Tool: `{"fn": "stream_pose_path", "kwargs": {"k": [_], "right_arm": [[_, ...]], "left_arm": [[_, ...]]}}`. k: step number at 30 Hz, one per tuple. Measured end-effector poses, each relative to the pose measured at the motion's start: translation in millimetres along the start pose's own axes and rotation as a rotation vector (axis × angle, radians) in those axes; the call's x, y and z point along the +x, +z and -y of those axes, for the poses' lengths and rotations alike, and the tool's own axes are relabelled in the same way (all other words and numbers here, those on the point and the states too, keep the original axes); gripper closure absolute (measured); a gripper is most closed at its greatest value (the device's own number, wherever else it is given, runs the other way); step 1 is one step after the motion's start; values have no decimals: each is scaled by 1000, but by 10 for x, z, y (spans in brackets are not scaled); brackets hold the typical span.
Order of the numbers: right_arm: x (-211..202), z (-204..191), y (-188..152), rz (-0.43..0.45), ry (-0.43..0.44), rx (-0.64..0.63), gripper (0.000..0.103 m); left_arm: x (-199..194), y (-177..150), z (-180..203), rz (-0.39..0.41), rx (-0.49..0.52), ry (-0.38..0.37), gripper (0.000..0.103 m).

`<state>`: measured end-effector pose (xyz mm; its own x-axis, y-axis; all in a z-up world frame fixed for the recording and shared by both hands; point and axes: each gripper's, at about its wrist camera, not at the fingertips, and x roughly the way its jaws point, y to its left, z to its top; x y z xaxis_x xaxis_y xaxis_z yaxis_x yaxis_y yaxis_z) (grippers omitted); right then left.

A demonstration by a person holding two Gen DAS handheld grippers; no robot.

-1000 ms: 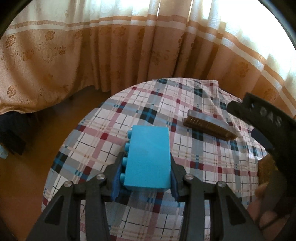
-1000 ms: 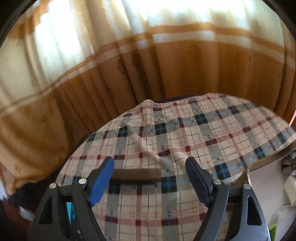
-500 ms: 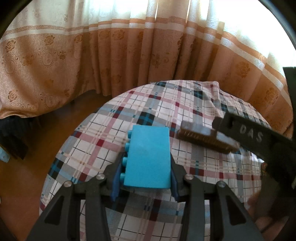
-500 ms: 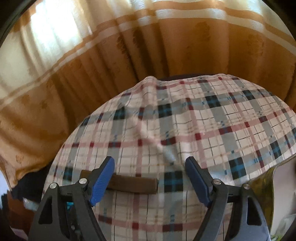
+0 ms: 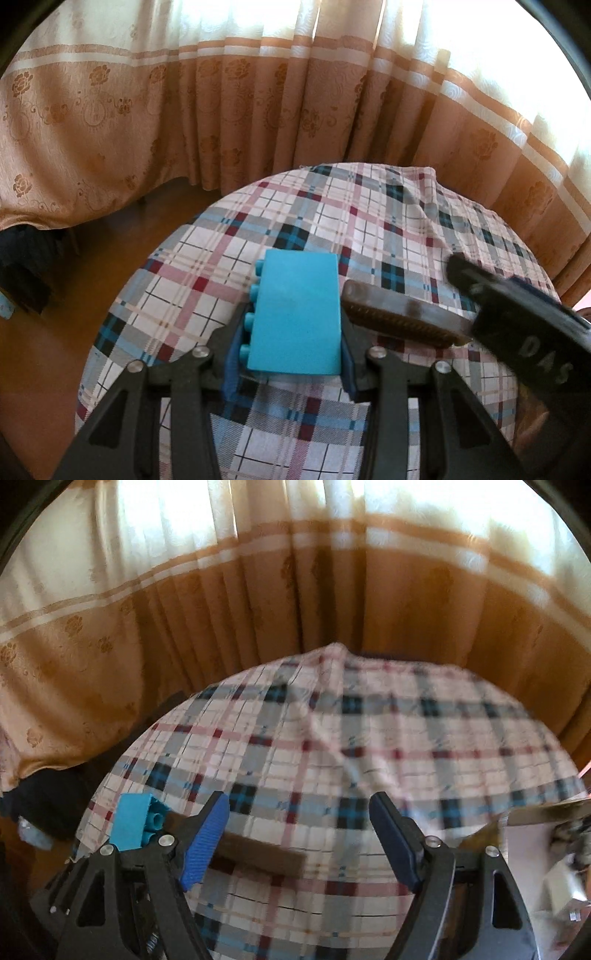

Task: Organize rigid objects
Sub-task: 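Lift the blue brick with the left gripper while the right moves to the brown stick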

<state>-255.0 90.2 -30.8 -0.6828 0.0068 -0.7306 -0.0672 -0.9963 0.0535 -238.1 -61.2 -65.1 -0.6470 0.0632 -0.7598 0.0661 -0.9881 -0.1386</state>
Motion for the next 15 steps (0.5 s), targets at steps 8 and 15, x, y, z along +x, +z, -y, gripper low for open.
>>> {"fn": "stream_pose_path", "kwargs": {"k": [8, 15], "right_arm": [[-260, 68, -86, 86, -32, -29, 42], [-189, -20, -129, 39, 102, -88, 46]], "left_arm": [[2, 3, -8, 3, -13, -11, 61], [-16, 5, -68, 17, -56, -44, 61]]}}
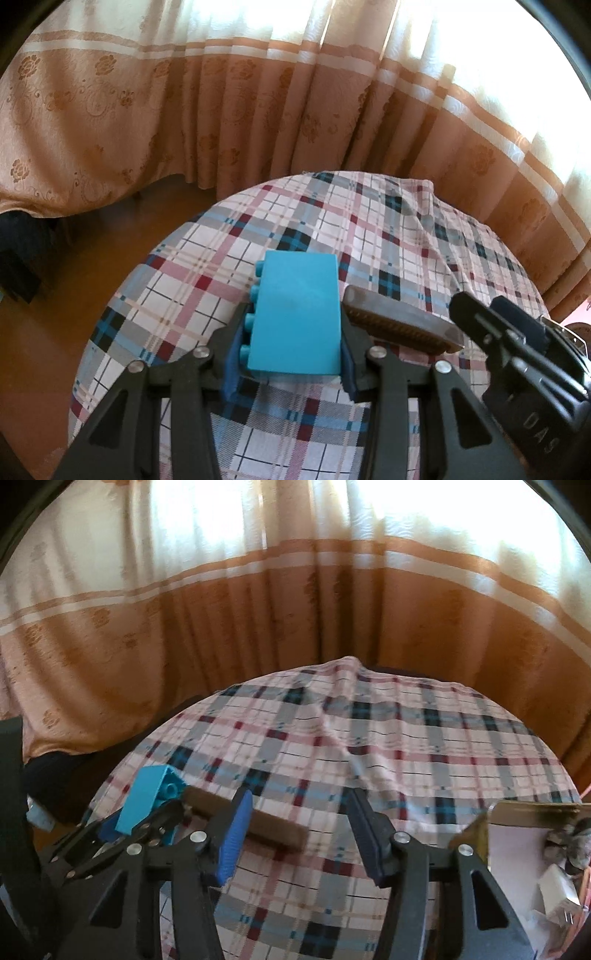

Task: Organize rigid objects
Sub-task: 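Lift the blue brick with the left gripper while the right moves to the brown stick, then grasp the brown wooden stick with the right gripper while the left holds the blue brick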

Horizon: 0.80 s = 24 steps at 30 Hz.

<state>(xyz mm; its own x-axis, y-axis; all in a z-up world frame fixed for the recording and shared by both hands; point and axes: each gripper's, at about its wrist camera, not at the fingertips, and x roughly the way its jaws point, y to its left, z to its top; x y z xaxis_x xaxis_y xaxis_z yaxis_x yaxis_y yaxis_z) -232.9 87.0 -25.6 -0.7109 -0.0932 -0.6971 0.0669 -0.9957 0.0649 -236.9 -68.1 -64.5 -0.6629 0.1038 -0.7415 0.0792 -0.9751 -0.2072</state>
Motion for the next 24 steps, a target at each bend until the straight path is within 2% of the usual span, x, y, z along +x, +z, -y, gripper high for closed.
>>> {"fn": "stream_pose_path", "kwargs": {"k": [3, 5, 8, 12, 13, 15, 19, 22, 24], "right_arm": [[35, -48, 19, 8, -17, -21, 46], [128, 10, 47, -12, 0, 28, 46], [285, 107, 13, -84, 33, 108, 47], [314, 99, -81, -171, 91, 115, 50], [302, 151, -116, -203, 137, 148, 50], [228, 180, -144, -226, 148, 144, 50], [42, 151, -168, -201, 140, 93, 50], [-48, 40, -160, -161, 124, 30, 50], [-75, 17, -172, -152, 131, -6, 50]], "left_arm": [[8, 4, 9, -1, 3, 3, 61], [3, 0, 0, 0, 1, 0, 61], [3, 1, 0, 0, 0, -1, 61], [-5, 0, -14, 3, -8, -9, 61], [-7, 0, -18, 3, -10, -12, 61], [-11, -4, -31, 4, -15, -17, 61], [-25, -8, -44, 13, -26, -22, 61], [-137, -10, -126, 83, -74, 14, 61], [-186, -8, -218, 119, -122, 11, 61]]}}
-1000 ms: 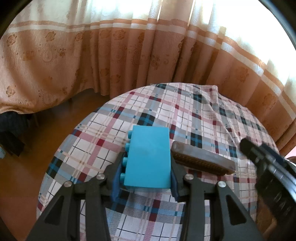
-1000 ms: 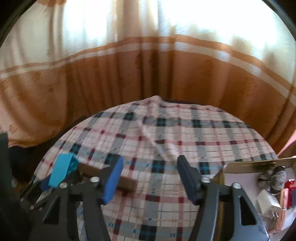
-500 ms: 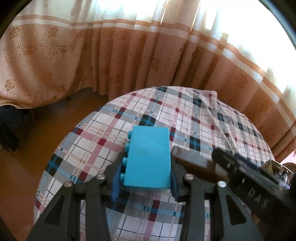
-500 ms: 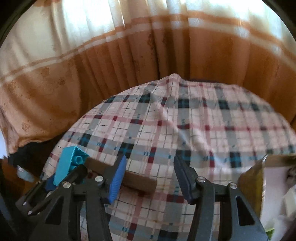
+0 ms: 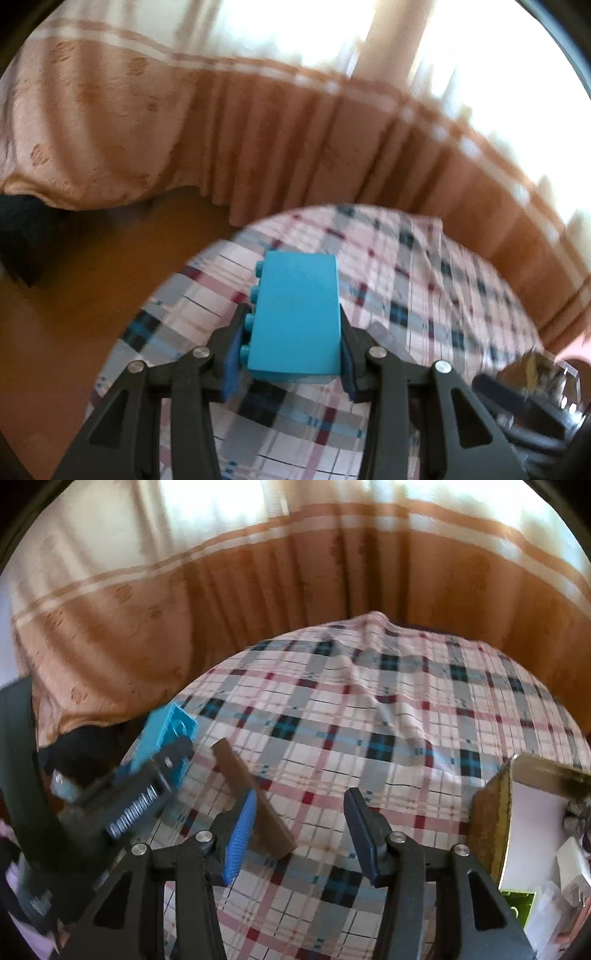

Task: Organize rigid objects
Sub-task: 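Grasp the brown wooden stick with the right gripper while the left holds the blue brick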

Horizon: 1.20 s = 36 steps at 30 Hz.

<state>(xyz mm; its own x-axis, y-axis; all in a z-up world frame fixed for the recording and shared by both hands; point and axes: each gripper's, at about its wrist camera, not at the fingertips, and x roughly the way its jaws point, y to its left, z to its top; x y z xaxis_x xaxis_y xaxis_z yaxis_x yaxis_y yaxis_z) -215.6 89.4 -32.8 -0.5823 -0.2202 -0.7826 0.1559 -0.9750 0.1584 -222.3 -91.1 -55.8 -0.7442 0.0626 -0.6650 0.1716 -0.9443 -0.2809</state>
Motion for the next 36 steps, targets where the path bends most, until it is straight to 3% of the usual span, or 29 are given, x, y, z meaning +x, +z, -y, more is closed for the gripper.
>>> {"fn": "stream_pose_path", "kwargs": {"k": [8, 14, 15, 19, 23, 29, 36], "right_arm": [[159, -138, -62, 5, 42, -27, 50], [411, -345, 9, 17, -12, -103, 51], [433, -373, 14, 19, -40, -115, 55], [417, -438, -32, 45, -101, -135, 85], [347, -317, -80, 58, -107, -60, 85], [21, -49, -248, 174, -107, 83, 86], [-272, 24, -414, 280, -165, 126, 86]], "left_arm": [[8, 23, 6, 23, -7, 3, 61], [-5, 16, -6, 24, -4, 4, 61], [-1, 16, -1, 23, -1, 3, 61], [-2, 11, 6, 21, 4, -1, 61], [-13, 7, 60, 22, 30, -10, 61], [-15, -10, 174, 21, 84, -13, 61], [-54, -29, 210, 33, 97, 28, 61]]}}
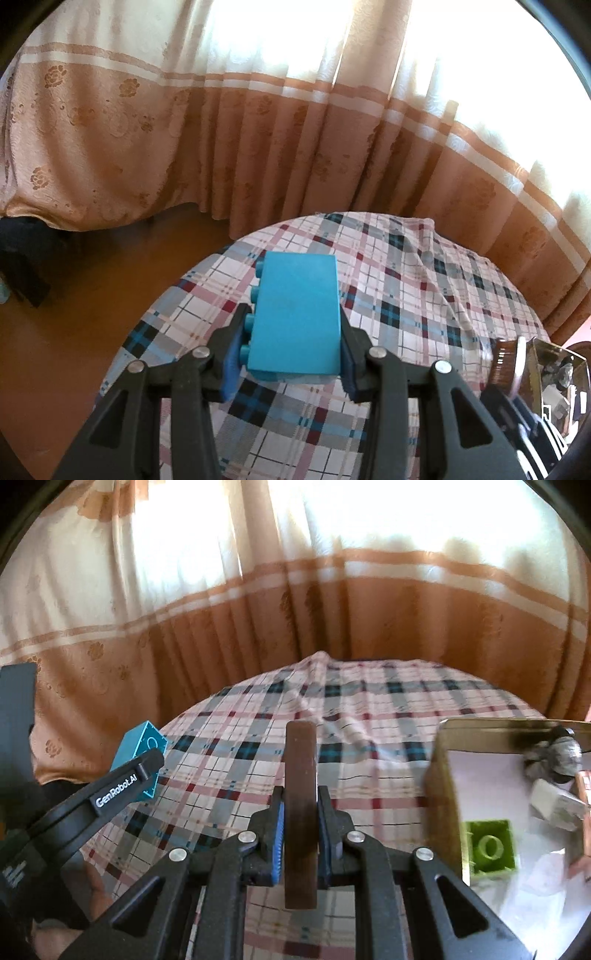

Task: Organize rigid objects
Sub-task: 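Grasp the brown wooden stick with the right gripper while the left holds the blue brick, then carry the brown stick over the tray with the right gripper while the left carries the blue brick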

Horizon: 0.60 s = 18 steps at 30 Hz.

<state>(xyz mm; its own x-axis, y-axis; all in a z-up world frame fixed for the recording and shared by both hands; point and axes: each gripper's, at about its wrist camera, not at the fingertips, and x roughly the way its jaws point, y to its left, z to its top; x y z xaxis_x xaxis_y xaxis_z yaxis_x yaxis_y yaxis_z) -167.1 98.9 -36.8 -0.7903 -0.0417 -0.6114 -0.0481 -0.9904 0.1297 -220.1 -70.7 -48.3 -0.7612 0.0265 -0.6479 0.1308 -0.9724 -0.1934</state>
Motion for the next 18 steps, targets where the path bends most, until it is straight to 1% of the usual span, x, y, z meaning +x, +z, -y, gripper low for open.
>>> {"fn": "stream_pose_path", "kwargs": {"k": [6, 10, 13, 15, 17, 18], "right_arm": [[-211, 14, -82, 64, -24, -25, 86], [-356, 45, -136, 99, -35, -39, 86], [-458, 104, -148, 125, -47, -36, 86], [-475, 154, -139, 130, -44, -17, 86], [-504, 190, -142, 137, -41, -1, 86], [-519, 196, -143, 140, -37, 1, 86]], "left_arm": [[-99, -100, 131, 7, 31, 41, 61], [-204, -176, 231, 18, 52, 43, 62], [-300, -203, 309, 48, 86, 56, 62], [-383, -230, 355, 73, 103, 44, 62], [-448, -234, 392, 103, 120, 64, 62], [-461, -248, 397, 101, 123, 66, 62]]}}
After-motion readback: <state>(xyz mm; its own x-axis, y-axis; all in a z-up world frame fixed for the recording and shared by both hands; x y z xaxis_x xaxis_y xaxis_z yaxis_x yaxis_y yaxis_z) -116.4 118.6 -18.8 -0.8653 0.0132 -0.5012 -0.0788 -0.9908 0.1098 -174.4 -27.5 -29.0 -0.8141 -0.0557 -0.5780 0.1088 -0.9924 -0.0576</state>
